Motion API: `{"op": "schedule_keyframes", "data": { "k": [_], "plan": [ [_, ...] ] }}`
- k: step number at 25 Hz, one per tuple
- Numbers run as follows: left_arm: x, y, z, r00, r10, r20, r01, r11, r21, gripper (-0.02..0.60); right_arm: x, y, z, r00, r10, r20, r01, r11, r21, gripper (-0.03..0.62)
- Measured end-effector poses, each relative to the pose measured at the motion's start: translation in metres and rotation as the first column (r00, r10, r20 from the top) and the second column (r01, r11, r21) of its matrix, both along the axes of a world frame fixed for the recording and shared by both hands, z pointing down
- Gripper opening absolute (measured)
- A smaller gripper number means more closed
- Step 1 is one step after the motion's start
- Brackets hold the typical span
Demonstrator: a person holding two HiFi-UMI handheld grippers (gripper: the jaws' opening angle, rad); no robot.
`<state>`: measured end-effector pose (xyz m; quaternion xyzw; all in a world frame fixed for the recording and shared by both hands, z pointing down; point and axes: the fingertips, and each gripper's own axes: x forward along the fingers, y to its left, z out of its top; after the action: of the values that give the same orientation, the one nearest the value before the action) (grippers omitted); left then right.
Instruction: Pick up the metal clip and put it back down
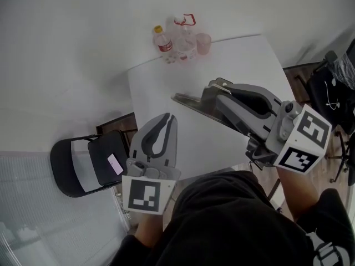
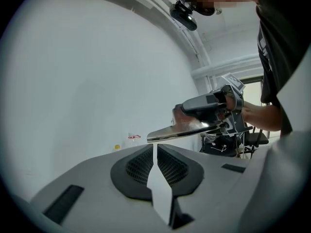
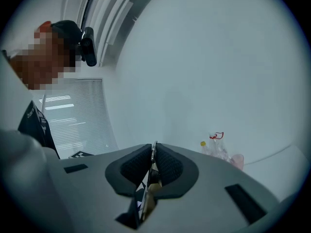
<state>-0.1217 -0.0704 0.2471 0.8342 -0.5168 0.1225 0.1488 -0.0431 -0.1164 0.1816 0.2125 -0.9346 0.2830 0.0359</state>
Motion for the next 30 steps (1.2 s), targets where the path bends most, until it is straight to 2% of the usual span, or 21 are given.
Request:
{"op": "schedule_keyframes", "data": {
  "k": [5,17,30],
  "plan": [
    [-0.009,-0.002,-0.020,1.000,-0.020,0.002,0.020,0.999,0.047,0.023,0.000,-0.001,-0.024,1.000,0.002,0.016,-0.003,0.999,0.044,0.041],
    [-0.017,-0.004,-0.024,0.999,-0.047,0.025,0.044,0.996,0.084,0.023,-0.001,0.000,-0.034,0.999,-0.014,0.051,0.010,0.997,0.078,0.041],
    [-0.016,0.001,-0.018,0.998,-0.056,0.023,0.056,0.998,0.039,0.023,0.001,0.002,-0.019,0.999,-0.024,0.034,0.023,0.999,0.024,0.041]
  ]
}}
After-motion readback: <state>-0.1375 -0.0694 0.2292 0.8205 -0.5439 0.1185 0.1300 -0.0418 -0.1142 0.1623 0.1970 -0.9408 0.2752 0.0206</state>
